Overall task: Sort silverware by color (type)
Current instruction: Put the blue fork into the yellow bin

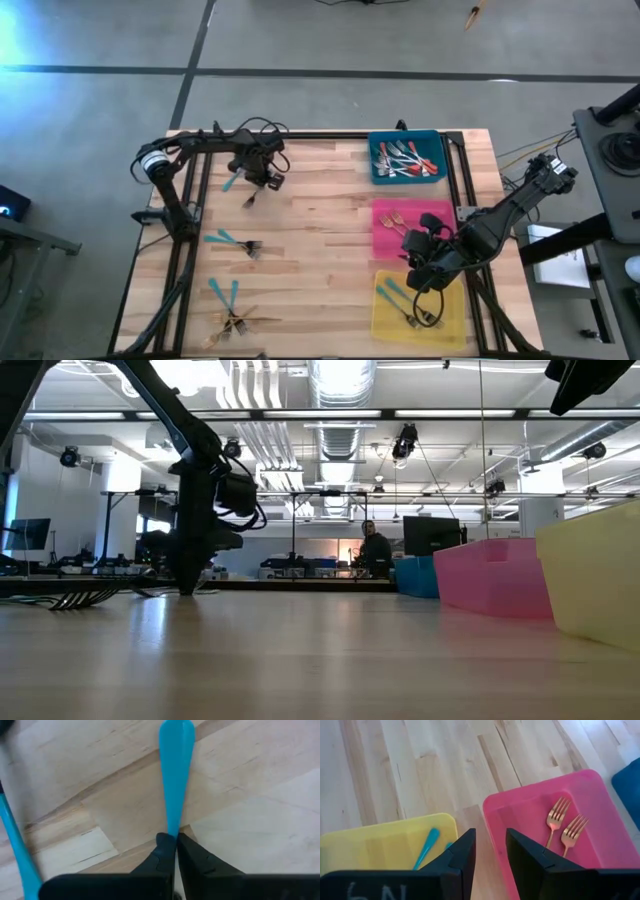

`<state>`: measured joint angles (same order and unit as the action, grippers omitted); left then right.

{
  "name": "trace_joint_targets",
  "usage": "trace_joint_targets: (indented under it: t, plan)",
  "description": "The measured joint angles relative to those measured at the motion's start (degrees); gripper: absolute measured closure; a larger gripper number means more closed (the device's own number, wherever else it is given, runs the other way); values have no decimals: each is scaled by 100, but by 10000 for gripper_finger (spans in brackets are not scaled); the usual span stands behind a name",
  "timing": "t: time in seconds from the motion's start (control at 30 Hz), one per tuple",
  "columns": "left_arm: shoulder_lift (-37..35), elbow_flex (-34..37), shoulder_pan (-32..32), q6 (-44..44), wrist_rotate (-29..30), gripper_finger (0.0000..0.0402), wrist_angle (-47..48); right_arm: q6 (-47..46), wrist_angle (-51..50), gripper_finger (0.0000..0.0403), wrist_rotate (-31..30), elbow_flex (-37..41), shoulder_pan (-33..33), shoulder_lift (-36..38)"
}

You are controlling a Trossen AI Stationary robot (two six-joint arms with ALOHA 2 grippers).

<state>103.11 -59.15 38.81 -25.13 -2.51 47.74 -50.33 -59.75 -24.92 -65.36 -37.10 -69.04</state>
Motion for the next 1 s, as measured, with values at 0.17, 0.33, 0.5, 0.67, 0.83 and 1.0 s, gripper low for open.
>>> trace_joint_targets:
  t: [0.17, 0.33, 0.5, 0.67, 0.83, 1.0]
  plan:
    - [-249, -484, -66, 223, -69, 401, 82, -12, 0, 305, -25, 0, 0, 0]
    - [-483, -947, -148, 317, -121, 401, 107, -17, 2, 311, -111, 0, 4, 2]
    - [-637, -1398, -646, 345, -165, 401, -405, 98, -7, 309, -730, 0, 89, 35]
    - [-674, -1540, -1513, 437, -579, 401, -1823, 576, -2, 296, -1169, 0, 297, 175]
    - [-674, -1480, -2298, 516, -400, 401, -2755, 756, 0, 268, -1174, 0, 557, 491]
    - [-664, -1424, -2932, 512, 531, 401, -3471, 705, 132, 235, -1748, 10, 748, 723]
